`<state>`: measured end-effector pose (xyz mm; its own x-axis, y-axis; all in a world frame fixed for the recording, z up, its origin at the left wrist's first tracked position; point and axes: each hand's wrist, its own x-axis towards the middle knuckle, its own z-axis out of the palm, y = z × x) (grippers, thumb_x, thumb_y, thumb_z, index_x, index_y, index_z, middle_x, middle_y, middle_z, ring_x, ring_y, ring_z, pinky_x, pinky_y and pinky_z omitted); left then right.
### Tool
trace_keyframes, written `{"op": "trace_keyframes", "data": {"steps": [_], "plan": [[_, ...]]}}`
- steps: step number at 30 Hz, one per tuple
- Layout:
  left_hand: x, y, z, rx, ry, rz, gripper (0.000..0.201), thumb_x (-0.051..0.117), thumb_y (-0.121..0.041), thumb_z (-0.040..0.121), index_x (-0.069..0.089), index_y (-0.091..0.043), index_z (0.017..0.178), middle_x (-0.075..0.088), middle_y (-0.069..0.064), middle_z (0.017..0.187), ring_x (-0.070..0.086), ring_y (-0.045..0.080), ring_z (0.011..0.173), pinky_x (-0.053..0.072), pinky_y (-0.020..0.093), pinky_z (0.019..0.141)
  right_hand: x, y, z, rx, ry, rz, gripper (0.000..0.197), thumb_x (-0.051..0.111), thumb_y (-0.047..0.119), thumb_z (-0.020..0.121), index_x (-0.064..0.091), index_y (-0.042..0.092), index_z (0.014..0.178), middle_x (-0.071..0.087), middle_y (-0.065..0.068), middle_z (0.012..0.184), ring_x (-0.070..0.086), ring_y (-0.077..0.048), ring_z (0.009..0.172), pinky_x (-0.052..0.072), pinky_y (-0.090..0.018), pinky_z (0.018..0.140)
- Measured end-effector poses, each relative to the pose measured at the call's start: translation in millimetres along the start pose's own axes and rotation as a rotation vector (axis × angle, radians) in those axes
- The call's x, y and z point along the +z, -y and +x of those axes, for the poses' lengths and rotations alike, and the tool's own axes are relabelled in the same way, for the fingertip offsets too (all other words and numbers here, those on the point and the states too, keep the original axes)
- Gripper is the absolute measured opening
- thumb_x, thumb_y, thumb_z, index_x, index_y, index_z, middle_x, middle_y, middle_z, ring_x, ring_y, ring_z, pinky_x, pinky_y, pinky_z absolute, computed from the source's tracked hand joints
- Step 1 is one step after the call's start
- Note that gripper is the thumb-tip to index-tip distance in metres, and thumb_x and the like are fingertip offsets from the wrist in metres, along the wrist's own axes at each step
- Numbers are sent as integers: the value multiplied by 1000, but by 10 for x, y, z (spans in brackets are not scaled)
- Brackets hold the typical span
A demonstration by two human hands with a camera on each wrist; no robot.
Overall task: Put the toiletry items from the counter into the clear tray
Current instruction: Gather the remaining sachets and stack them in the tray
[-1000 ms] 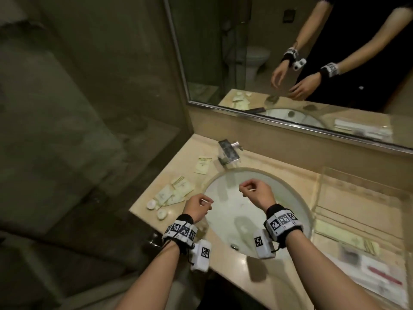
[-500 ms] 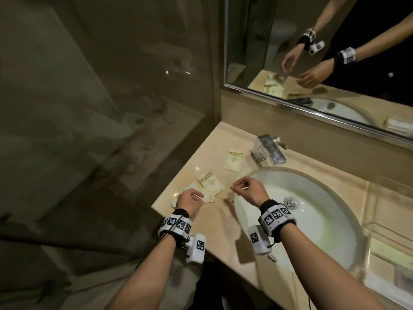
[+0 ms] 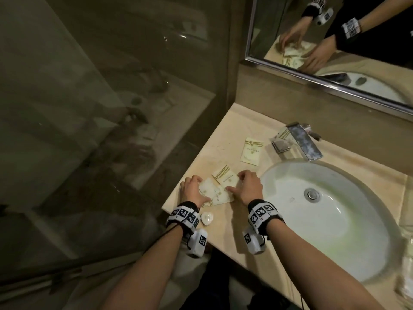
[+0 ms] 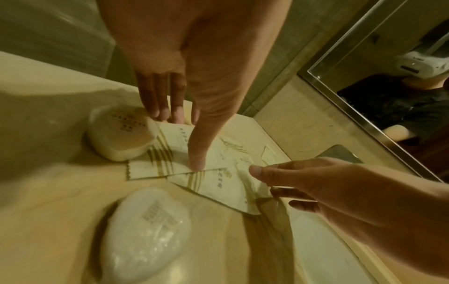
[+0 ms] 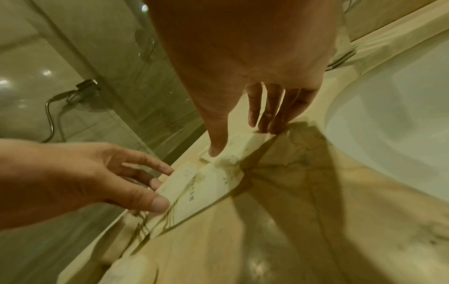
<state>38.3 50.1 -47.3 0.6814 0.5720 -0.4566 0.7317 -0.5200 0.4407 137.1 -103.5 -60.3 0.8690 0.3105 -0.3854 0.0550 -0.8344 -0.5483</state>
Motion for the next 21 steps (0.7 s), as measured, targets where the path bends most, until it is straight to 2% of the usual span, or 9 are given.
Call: {"op": "trace_keyframes", "data": {"steps": [3,8,11,14,16,18,19,21], "plan": [[-3,-6,68,-14,5,29,70,90,-25,55,53,-21,115,51,6,121,44,26,117,38,37,105,50,29,11,-7,-15,-103,68,82,46,68,51,17,121,53,-7,122,51,-28,111,43,-41,97],[-60,-54,125,-28,-4,76,63,88,-30,61,58,-16,115,48,8,125,42,28,122,37,40,108,2,11,46,38,37,-125,68,78,47,73,52,11,124,49,-12,125,48,-32,115,42,-42,100],[-91,-105,152,-12,9,-6,54,84,-25,68,59,-11,114,53,10,122,52,28,115,45,41,101,-99,-2,61,48,72,-16,62,72,37,83,49,7,132,54,-15,131,52,-33,119,45,-43,100],[-138,-174,158,-16,-12,-113,36,78,-16,76,61,-9,106,62,11,115,60,26,99,53,37,89,-298,-40,57,58,47,162,58,69,25,88,47,4,137,59,-17,131,56,-32,119,46,-37,100],[-179,-264,132,-10,-41,-178,26,75,-12,78,63,-9,101,64,11,112,57,22,91,51,31,83,-469,-86,26,36,-1,253,52,71,23,87,52,4,132,64,-16,125,62,-30,111,50,-34,92],[-225,-413,85,38,-69,-205,27,75,-13,78,64,-9,102,65,9,109,54,18,90,45,27,79,-657,-155,-23,11,-39,331,46,73,25,84,59,5,123,69,-14,116,65,-24,94,51,-27,80],[-244,-510,54,69,-78,-220,29,76,-14,78,64,-9,104,65,8,108,54,16,91,43,25,79,-762,-195,-53,-1,-58,352,45,75,27,83,60,5,120,70,-12,113,65,-21,88,51,-23,75],[-259,-742,-30,135,-81,-262,34,77,-16,77,63,-8,108,64,6,107,54,15,94,41,23,80,-1009,-281,-138,-30,-113,378,40,75,26,83,62,6,115,71,-7,103,62,-11,72,44,-6,61]]}}
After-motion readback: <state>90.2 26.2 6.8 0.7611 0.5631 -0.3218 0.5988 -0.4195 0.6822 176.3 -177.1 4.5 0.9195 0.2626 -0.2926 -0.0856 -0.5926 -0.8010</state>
